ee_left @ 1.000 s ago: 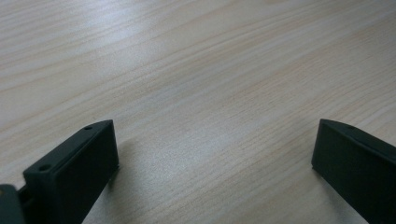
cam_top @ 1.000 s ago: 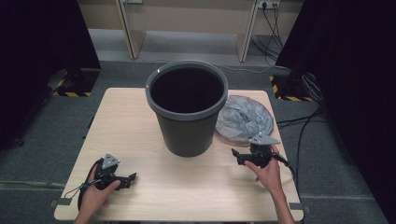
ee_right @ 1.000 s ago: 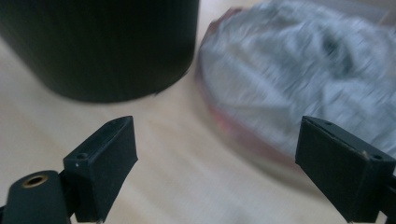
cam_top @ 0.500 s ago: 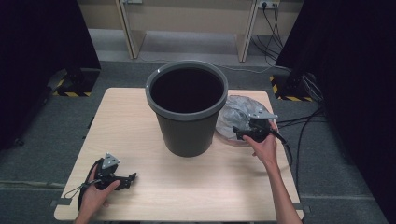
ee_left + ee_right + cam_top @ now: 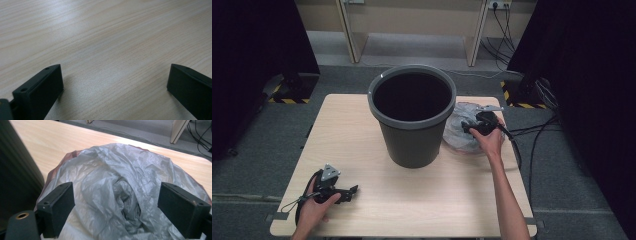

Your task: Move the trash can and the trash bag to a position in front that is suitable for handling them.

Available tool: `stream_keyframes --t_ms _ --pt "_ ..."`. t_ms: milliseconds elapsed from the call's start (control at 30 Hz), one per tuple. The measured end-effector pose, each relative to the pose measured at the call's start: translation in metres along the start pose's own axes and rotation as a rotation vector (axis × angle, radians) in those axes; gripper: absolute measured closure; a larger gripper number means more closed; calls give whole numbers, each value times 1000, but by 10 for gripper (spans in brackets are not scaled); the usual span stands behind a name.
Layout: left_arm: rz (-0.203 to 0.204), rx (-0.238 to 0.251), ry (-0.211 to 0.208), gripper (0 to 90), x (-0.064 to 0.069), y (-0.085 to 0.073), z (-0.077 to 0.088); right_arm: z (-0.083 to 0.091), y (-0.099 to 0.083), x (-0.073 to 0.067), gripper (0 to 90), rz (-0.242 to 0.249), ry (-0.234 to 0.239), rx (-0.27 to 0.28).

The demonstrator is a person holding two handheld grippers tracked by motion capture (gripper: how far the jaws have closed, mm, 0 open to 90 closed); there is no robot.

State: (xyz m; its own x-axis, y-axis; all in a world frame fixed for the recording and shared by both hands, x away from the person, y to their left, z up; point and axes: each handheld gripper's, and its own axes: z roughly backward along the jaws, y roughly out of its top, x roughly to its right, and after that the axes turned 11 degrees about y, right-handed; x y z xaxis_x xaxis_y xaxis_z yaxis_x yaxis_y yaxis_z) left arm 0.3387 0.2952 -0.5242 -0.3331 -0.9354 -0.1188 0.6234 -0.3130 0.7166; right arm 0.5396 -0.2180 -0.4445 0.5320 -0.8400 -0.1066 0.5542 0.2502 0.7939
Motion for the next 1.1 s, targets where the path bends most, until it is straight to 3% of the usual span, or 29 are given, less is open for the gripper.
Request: stream_keyframes --t_ms 333,467,700,1100 --pt "0 0 0 0 0 0 0 -25 -9 9 167 -15 -25 -75" --pt "1 0 0 0 0 0 0 -32 -17 9 185 8 -41 -131" --pt "1 0 -1 0 0 0 0 -32 -28 10 195 16 -50 -155" --pt "1 -1 -1 0 0 0 0 -23 -45 0 196 112 -56 -217"
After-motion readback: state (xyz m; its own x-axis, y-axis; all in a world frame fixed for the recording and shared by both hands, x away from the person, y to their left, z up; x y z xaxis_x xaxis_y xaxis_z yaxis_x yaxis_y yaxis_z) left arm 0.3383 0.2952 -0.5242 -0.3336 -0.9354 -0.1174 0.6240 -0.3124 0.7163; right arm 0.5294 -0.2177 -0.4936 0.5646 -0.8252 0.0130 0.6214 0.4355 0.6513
